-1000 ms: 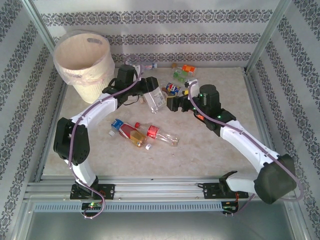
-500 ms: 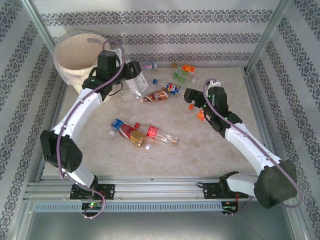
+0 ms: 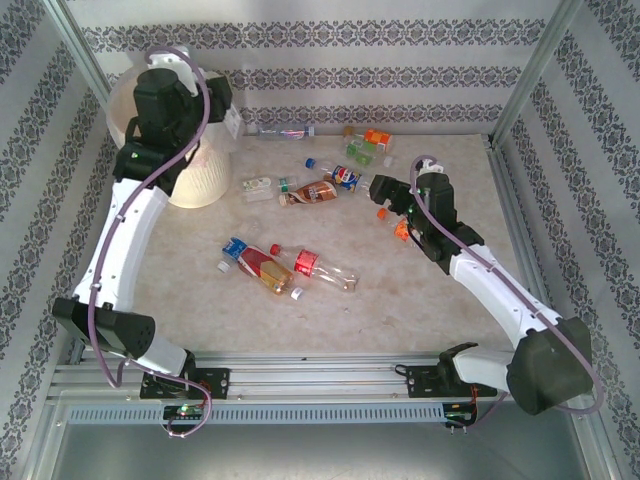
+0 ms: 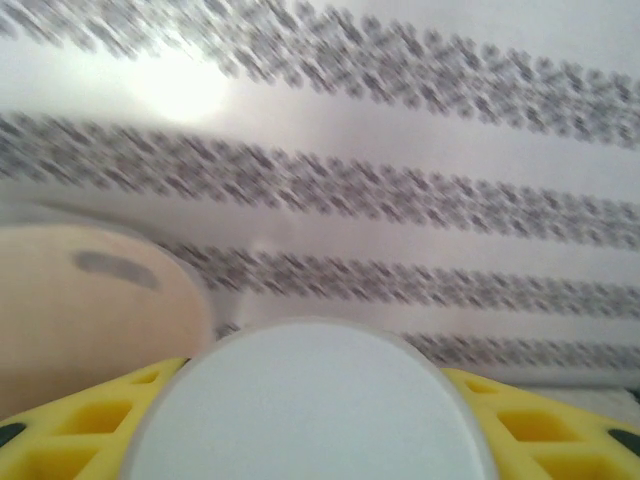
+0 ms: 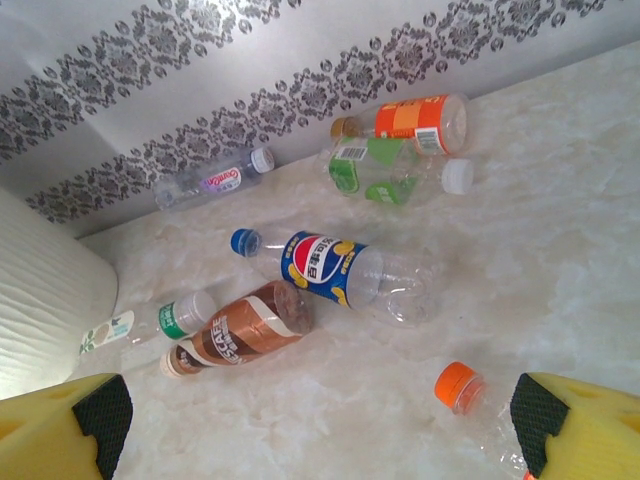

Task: Put the plastic bottles in the bin

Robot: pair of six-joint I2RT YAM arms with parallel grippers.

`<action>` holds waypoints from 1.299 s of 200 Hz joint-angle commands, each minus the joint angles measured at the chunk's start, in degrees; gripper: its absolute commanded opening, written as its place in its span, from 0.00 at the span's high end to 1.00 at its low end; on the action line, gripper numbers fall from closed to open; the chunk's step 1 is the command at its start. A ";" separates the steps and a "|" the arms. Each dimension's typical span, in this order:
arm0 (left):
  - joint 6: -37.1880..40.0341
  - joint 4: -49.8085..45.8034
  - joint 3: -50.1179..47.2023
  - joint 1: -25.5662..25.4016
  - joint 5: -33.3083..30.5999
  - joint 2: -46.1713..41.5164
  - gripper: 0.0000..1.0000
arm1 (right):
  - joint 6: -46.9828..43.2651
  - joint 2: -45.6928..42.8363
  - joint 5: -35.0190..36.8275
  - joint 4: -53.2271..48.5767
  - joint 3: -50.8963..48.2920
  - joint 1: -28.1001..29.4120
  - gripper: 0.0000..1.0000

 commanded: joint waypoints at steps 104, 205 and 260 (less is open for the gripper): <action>15.08 7.50 15.23 14.74 -26.34 19.94 0.51 | 1.51 3.52 -5.98 -2.85 2.83 -0.61 0.02; 15.49 -0.39 28.30 17.05 -33.35 37.50 0.49 | 2.18 7.54 -9.24 -9.74 6.82 -0.62 0.02; 14.40 -6.74 39.66 16.69 -36.80 46.87 0.33 | 2.11 7.67 -8.22 -11.08 6.81 -0.56 0.02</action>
